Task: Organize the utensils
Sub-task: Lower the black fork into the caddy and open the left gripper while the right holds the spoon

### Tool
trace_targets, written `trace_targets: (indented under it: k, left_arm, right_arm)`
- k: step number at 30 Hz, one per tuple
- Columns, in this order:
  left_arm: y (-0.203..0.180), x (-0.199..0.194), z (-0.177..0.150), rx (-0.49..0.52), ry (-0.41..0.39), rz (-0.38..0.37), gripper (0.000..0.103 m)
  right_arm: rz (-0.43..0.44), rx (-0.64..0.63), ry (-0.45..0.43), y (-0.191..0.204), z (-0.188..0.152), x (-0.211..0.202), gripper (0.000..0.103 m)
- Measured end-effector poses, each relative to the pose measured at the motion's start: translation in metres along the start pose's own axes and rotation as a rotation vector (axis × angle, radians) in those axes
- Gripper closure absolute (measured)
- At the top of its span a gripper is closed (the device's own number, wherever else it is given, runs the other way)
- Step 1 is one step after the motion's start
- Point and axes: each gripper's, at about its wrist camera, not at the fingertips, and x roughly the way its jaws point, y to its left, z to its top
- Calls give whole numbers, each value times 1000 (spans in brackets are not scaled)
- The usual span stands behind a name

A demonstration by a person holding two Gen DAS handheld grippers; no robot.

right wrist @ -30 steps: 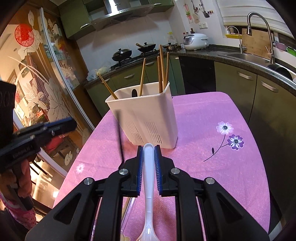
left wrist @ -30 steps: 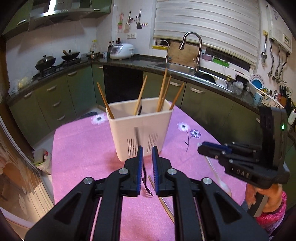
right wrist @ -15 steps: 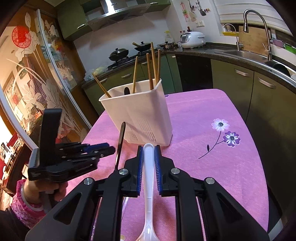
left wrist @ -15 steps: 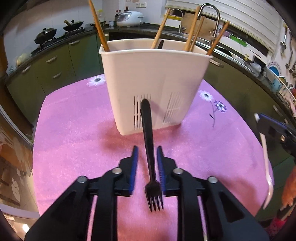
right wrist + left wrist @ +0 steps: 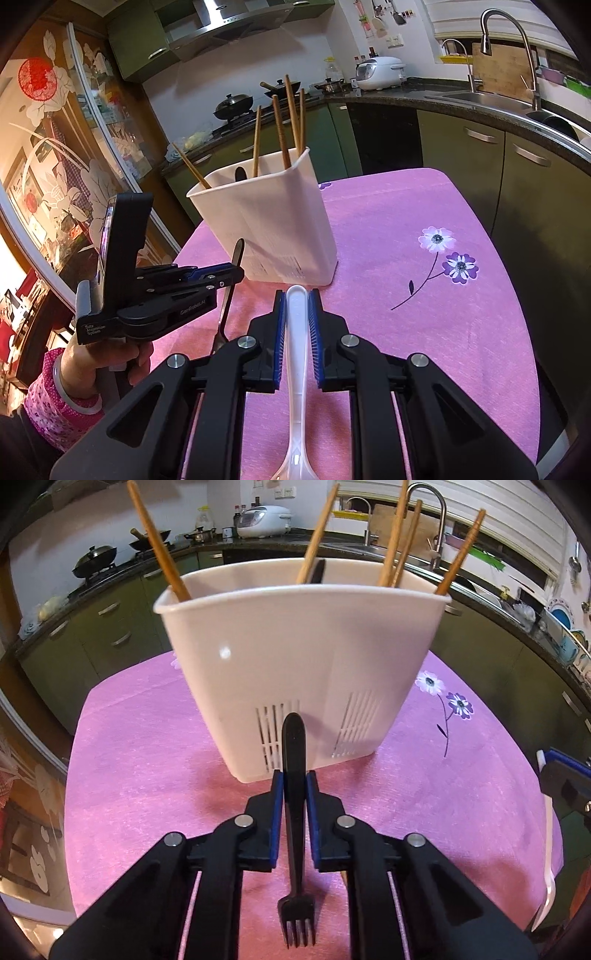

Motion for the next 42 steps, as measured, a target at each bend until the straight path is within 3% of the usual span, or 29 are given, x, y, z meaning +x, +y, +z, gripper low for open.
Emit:
trace_targets:
  k: [5,11,17,22,24,33,40,42]
  left_arm:
    - [-2,-12,-3,-4,-24,-23,91]
    - [1,-69,4,-11,-130,-56,91]
    - [5,-135,42,-11,-279,-86,91]
    - [6,-158,85,-24,-423,-57,91]
    - [7,-155,101,-33,-492,-24,91]
    - [10,-115,130,-44,-646,38,91]
    - [18,-78,118,-76,-590,57,91]
    - [20,-68,112,-82,-556,52,81]
  right_arm:
    - [0,5,-1,-1,0,-2,90]
    - [8,-3,-10,3,0,-4,90]
    - [17,-12,-14,8,1,-7,90]
    - [20,-14,-19,10,2,-9,90]
    - [22,-13,-21,9,2,-9,90]
    - [27,-9,-29,3,3,-11,90]
    - [25,-25,-58,7,14,-15,90]
    - [31,-36,-68,12,20,-16,90]
